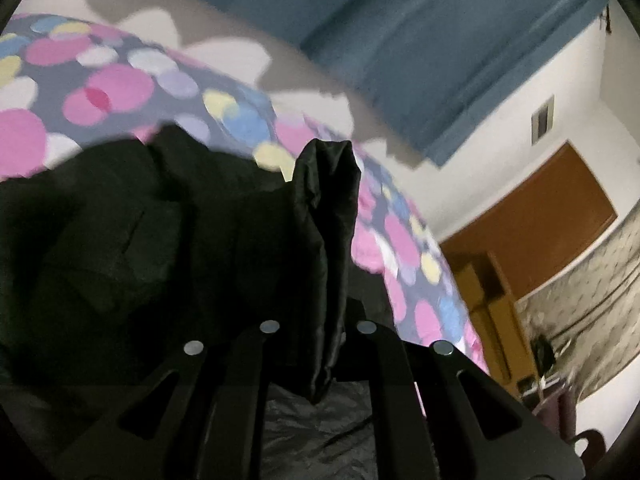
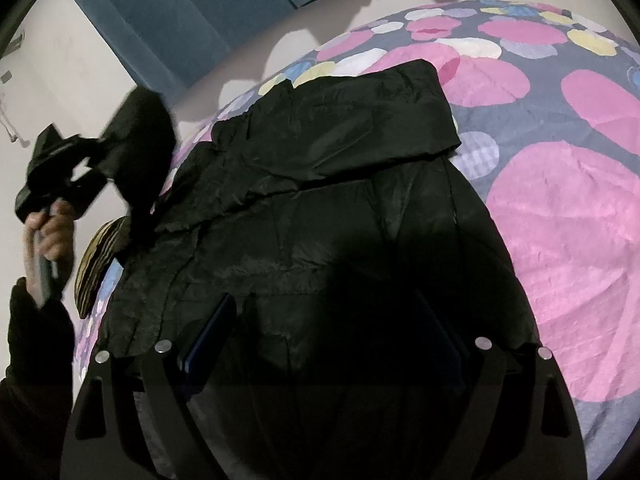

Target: Fold large clothes

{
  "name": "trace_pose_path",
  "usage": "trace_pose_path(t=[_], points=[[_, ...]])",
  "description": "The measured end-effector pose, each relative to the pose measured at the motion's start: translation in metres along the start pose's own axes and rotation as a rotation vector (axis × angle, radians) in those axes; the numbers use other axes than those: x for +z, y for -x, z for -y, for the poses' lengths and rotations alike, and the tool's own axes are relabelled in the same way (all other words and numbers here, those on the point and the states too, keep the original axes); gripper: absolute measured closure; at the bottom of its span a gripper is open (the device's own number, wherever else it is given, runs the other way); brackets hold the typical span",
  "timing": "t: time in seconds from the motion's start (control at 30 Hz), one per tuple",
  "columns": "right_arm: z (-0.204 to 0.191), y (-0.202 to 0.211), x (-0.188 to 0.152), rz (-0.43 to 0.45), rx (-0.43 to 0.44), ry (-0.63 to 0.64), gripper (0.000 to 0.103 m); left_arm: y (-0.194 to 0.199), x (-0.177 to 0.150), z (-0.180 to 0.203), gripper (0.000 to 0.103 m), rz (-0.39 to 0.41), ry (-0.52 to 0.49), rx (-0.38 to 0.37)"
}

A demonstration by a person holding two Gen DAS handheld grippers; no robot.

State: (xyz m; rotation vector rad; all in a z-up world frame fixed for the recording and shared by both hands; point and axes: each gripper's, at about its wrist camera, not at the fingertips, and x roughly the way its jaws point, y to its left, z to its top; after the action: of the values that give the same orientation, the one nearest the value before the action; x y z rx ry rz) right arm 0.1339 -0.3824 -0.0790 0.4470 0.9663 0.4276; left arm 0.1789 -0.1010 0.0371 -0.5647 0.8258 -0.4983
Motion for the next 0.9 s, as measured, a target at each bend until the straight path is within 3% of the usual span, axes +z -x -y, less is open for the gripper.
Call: trace_pose_path(t=[0.2,0.5,0.57,0.7,0.83,0.9], points=[[0.0,0.0,0.0,-0.001,0.001,0.0,0.015,-0.063,-0.028,-0.001,0.096,-0.108,-0.011,0.059],[0.001,0.0,0.0,-0.001,0.0,-0.001,0.015,-0.103,-0.052,-0.008,0.096,-0.203,-0.04,0.169],[0.0,0.0,0.0,-0.001,0.002,-0.001,0.015,-0.103,-0.05,-0.004,0.091,-0.201,-0.057,0.178],[0.0,0.001,0.0,0.002,0.011,-0.007,0.015,-0.087,-0.051,0.009,0.058,-0.216,-0.049,0.113],[-0.004,0.005,0.001,-0.001,-0.003,-0.006,0.015,-0.039,-0.052,0.025,0.054,-0.168,-0.108,0.026],[-0.014,0.012,0.005,0.002,-0.026,-0.001,0.015,-0.012,-0.05,0.025,0.053,-0.122,-0.16,0.03]])
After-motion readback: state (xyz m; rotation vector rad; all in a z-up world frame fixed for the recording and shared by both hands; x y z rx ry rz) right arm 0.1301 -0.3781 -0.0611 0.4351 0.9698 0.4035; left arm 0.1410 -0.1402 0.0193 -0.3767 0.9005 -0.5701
